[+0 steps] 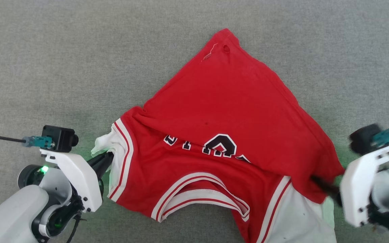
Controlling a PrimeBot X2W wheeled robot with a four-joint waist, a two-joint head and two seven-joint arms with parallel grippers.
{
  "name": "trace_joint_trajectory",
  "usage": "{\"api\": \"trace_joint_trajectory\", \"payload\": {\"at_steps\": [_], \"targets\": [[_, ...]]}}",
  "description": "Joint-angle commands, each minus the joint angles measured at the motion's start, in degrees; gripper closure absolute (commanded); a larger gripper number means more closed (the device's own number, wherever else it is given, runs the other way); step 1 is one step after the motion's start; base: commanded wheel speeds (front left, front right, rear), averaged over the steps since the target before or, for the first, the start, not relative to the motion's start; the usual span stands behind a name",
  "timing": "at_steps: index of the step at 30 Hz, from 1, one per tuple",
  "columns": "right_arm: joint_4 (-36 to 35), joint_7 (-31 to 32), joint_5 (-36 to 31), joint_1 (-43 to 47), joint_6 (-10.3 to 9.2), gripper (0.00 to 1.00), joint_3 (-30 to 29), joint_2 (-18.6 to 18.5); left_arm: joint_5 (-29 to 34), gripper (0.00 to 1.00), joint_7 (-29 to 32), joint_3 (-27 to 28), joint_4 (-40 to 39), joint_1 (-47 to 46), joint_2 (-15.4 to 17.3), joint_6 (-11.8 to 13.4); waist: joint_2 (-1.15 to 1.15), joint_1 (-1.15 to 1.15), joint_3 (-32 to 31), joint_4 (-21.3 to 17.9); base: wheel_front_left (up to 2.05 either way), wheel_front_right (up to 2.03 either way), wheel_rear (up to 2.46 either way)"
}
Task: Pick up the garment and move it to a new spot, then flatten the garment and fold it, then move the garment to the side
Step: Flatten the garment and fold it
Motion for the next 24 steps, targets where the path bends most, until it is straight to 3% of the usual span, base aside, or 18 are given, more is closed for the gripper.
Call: {"api": "trace_joint_trajectory", "payload": {"at_steps": [1,6,11,15,24], "targets": [[-1.73,0.35,-0.28,-0.29,-0.26,0.00,-0.92,-0.01,-0.31,1.00,-0.23,-0.09,0.02,0.79,-0.19,-0.18,0.00,0.00,-0.40,0.15,0.00,0.00,0.00],[-9.87,1.80,-1.23,-2.70,-0.15,0.00,-3.65,0.14,0.07,1.00,-0.19,-0.48,-0.29,1.00,-0.48,-0.04,0.00,0.00,-1.28,1.33,0.00,0.00,0.00],[-11.88,-1.52,-2.65,-9.25,-0.15,0.00,-2.39,-0.08,0.54,1.00,-0.09,-0.87,-0.38,0.33,-1.17,-0.14,0.00,0.00,-1.44,3.02,0.00,0.00,0.00],[-7.07,-6.62,-3.52,-16.34,-0.15,0.00,1.52,-0.70,0.84,1.00,0.06,-1.33,-0.05,-0.55,-2.26,-0.71,0.00,0.00,-1.08,4.99,0.00,0.00,0.00],[12.22,-15.83,-2.27,-31.13,-0.15,0.00,10.82,-3.13,2.05,1.00,0.63,-2.55,1.42,-2.99,-5.22,-2.28,0.00,0.00,0.85,10.49,0.00,0.00,0.00]]}}
